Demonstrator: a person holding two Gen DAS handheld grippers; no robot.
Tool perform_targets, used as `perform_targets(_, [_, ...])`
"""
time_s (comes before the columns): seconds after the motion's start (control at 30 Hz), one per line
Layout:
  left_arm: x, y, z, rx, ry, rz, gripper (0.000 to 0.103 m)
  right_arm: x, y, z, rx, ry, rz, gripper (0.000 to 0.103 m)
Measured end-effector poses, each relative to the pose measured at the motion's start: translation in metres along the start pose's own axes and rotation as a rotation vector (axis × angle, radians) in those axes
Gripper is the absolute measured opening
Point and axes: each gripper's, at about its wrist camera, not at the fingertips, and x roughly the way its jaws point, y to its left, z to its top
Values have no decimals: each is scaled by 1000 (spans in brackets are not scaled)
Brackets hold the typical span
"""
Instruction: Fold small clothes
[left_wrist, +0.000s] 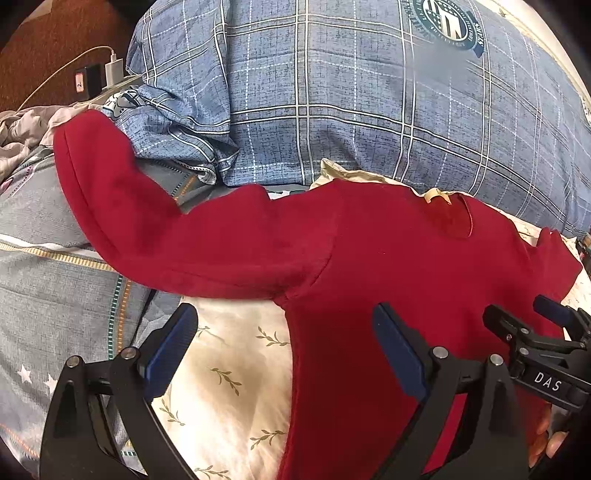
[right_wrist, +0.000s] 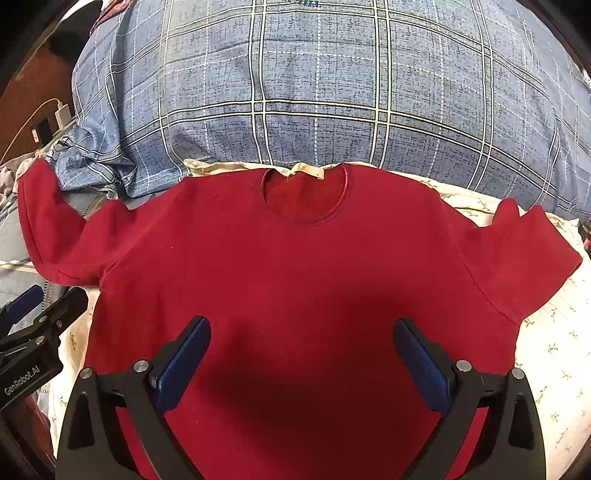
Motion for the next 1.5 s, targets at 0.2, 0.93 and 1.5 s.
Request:
perform_targets(0.2, [2,10,4,-21,-5,16,96,2,3,0,-7,4,7,100])
perform_targets(0.93, [-2,118,63,-177,-96,259,96,10,13,-1,-17,21,54,100])
perform_targets(1.5, [57,202,135,-193,-86,424,7,25,13,-6,3,62,81,100])
